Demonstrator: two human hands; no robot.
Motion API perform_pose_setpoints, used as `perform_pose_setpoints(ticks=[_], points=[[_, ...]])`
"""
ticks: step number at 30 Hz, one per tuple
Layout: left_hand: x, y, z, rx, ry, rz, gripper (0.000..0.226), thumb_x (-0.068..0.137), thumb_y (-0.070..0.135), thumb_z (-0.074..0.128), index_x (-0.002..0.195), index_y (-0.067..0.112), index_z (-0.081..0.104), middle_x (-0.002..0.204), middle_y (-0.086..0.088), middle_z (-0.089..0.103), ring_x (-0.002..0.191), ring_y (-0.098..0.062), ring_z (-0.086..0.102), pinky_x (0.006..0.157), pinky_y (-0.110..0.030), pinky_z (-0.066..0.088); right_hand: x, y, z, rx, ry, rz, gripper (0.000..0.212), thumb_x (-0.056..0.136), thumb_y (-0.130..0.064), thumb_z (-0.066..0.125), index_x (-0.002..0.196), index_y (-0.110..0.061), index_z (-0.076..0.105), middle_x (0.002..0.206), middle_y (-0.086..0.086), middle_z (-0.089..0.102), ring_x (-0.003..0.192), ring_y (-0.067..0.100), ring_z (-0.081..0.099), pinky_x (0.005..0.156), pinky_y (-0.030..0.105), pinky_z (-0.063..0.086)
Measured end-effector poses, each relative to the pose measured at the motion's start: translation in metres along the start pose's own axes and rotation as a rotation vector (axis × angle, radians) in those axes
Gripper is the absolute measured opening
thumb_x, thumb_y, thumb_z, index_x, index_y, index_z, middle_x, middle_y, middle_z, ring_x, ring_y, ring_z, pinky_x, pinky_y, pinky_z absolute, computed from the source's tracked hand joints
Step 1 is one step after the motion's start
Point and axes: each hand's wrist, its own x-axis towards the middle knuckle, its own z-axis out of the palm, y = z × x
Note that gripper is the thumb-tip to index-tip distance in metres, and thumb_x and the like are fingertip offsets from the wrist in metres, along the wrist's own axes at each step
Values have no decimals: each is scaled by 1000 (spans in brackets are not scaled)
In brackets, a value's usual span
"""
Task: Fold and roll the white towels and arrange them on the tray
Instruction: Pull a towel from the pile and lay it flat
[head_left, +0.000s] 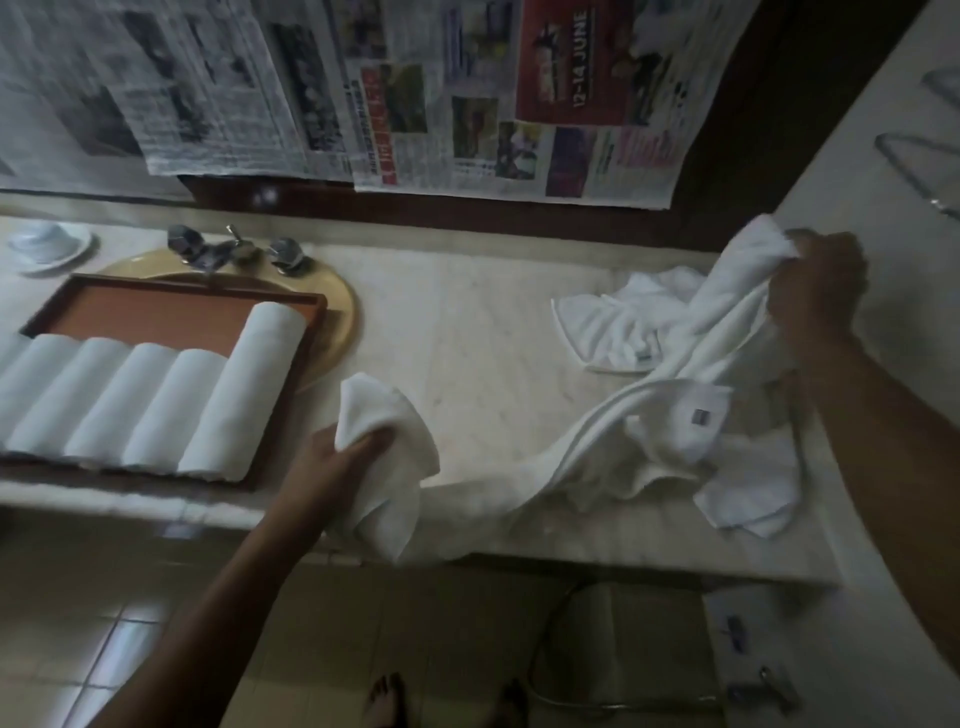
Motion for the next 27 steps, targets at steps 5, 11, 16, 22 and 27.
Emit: perform_pose_setpoints(ticks=[5,11,16,22,27], points=[[13,18,18,-162,0,-48,5,102,33,62,97,32,64,103,5,71,100,-18,69,82,-36,55,26,0,-24,36,35,-88,41,99,-22,47,135,-10,63,134,22,55,122,41,53,106,46,43],[10,32,30,-88,-85,66,40,95,69,49,106,37,70,106,3,76,98,-15,71,80,-40,58,-78,-13,21,-103,-592,-106,79,84,-3,66,156,-11,35,149,17,45,127,45,52,99,48,50],[9,39,31,-125,-98,178,33,102,55,47,123,33,61,115,11,67,101,-3,66,78,-25,55,-232,-26,79,-273,-969,-419,70,94,-30,64,157,-33,32,160,7,32,147,33,32,116,47,36],[10,35,0,-58,-24,301,29,107,34,49,135,27,54,121,13,62,102,14,59,82,-11,48,-314,-53,61,-46,-1116,-465,37,100,-32,57,136,-25,59,133,5,57,124,27,55,100,34,40],[6,-4,-28,227,-260,231,29,103,54,50,122,36,63,113,11,69,102,-5,67,87,-36,56,-322,-94,10,180,-1162,-398,15,97,-38,61,109,-31,68,111,-4,70,101,19,63,92,36,49]])
